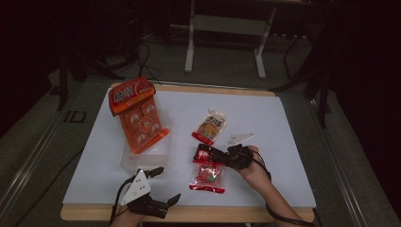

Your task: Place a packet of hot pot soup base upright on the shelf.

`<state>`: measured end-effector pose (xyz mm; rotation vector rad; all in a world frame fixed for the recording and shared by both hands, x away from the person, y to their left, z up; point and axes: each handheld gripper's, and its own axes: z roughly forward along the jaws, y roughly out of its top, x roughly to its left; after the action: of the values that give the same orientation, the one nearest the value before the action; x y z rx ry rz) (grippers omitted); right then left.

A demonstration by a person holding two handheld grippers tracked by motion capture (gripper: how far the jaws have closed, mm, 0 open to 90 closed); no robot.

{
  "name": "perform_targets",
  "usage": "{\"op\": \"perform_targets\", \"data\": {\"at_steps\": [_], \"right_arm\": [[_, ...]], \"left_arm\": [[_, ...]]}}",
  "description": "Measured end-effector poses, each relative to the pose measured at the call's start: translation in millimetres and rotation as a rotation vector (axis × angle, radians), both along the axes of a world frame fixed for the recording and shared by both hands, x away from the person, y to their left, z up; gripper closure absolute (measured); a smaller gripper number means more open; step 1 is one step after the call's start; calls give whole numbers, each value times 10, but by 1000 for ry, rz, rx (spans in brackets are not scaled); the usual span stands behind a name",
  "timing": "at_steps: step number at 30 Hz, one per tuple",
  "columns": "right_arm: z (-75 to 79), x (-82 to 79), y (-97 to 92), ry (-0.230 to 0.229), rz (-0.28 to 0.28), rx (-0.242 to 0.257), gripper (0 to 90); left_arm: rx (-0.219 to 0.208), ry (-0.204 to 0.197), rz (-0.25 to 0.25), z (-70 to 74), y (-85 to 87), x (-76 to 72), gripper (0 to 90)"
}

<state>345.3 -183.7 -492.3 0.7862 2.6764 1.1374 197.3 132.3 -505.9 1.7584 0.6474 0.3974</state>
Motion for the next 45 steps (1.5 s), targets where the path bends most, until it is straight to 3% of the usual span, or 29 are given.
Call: {"op": "perform_targets", "data": {"at_steps": [6,13,20,27,33,36,42,45], "right_arm": [[246,-184,-29,-31,40,76,900],[465,-406,-62,-58,86,140,900],[604,-500,-121,-81,100,166,900],[719,-576,-162,-98,119,177,900],[775,-690,-119,-110,156,181,900],[792,-732,-93,-113,171,184,900],[816,-800,-46,-123,199,189,900],[833,-836,-11,-124,218,191,900]], "left_arm": [[-23,-8,-12,59,-2,-23,20],[3,-22,-18,89,-31,-38,20],[0,-31,-32,191,-72,21,20],[9,-72,-49,361,-112,128,20],[-6,-97,-126,487,-197,258,57],[-35,-84,-169,546,-208,362,77],[-43,-78,-221,617,-194,501,157],[-34,-56,-259,636,-219,602,217]]}}
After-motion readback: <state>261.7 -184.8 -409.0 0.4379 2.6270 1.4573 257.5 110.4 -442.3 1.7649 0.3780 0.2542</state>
